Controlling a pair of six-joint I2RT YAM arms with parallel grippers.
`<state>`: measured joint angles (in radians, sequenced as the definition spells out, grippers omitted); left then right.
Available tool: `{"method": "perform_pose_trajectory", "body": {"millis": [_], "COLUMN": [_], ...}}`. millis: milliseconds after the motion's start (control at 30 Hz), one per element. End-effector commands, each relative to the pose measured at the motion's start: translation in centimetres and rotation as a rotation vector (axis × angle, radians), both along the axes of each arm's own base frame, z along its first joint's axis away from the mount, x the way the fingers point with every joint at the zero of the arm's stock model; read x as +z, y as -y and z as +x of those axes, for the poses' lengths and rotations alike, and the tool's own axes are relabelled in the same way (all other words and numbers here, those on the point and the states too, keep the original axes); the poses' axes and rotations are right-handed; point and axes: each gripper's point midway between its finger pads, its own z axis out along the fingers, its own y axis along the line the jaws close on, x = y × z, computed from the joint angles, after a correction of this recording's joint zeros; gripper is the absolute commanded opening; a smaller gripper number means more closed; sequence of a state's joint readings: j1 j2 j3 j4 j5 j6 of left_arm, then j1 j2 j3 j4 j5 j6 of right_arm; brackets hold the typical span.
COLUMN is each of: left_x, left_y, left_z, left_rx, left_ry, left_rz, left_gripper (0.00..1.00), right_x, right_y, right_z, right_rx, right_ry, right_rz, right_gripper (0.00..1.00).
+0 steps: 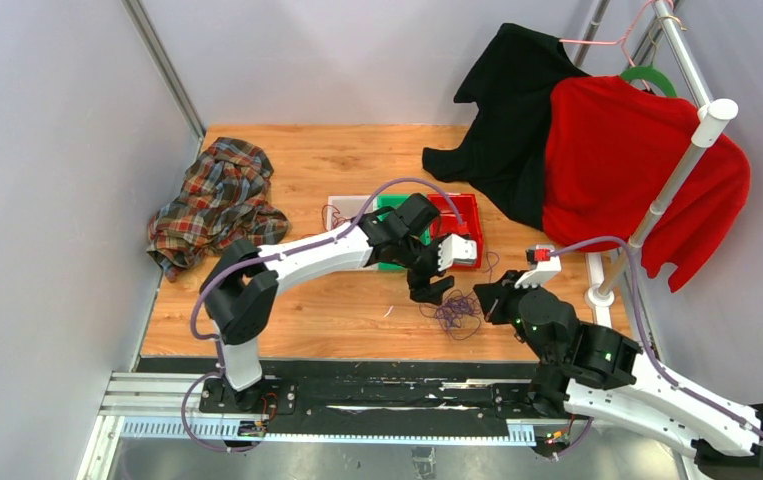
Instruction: Untangle the cables
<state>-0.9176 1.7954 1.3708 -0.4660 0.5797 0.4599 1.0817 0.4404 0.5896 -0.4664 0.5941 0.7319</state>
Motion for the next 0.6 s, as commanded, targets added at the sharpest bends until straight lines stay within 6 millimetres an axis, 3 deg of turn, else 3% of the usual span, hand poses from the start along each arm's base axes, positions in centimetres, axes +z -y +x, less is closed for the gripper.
{"method": "perform_pose_trajectory", "body": {"millis": [0,267,367,567], "left_x": [-0.5,-1.6,-0.9,-1.1], "left_y": [2.0,4.1,4.9,5.1], "left_z": [0.6,-0.5,-0.8,-2.5], "left_rx": [-0.028,-0.118,-0.142,-0.208], "left_ry": [-0.01,-0.065,-0.096,-0.171], "left_rz": [-0.025,-0.048,-0.086,-0.098], "left_gripper": [0.72,0.69,0.69,0.62], "right_x": [-2.3,-2.2,-2.3,-2.1], "right_y": [2.6,3.7,3.9,4.0], "right_z": [-0.2,-0.2,-0.3,-0.4], "right_rx": [-0.102,-0.132,-0.132,-0.135], "right_ry": [-0.062,-0.054,-0.059,-0.057], "right_rz": [-0.045,-0.073,-0.077,-0.068], "right_gripper": [0.01,0.01,0.01,0.01]}}
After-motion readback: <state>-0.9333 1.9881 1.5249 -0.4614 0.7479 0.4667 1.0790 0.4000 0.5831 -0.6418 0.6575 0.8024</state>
